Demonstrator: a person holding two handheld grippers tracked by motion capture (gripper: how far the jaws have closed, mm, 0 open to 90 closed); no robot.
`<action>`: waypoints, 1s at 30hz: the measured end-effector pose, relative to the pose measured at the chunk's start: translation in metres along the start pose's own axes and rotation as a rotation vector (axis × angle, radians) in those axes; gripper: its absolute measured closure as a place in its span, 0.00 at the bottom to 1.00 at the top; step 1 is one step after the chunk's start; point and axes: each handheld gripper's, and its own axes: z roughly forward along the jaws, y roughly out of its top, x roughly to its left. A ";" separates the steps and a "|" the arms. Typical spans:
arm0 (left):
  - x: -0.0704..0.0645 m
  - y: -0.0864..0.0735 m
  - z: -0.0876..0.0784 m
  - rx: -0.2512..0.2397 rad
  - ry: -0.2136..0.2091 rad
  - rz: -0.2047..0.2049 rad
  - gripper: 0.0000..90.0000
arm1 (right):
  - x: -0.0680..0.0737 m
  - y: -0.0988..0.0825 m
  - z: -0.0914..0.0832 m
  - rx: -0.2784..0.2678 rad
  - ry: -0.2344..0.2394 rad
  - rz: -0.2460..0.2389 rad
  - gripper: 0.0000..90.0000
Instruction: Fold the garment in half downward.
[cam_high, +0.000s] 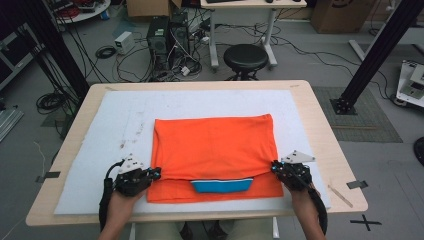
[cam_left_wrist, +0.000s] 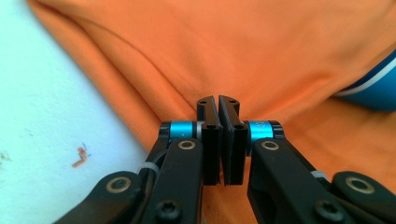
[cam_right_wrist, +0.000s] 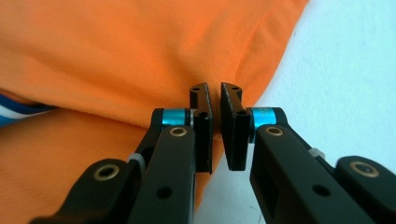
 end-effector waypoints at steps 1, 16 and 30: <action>0.002 0.001 -0.003 -0.013 -0.009 -0.004 0.97 | 0.000 0.001 -0.003 -0.008 0.000 0.003 0.94; 0.010 -0.008 -0.021 0.006 -0.092 -0.084 0.79 | 0.004 -0.008 -0.026 0.029 0.124 0.070 0.77; 0.060 0.033 0.024 -0.054 0.028 -0.202 0.42 | -0.052 0.028 0.028 -0.036 -0.009 0.266 0.45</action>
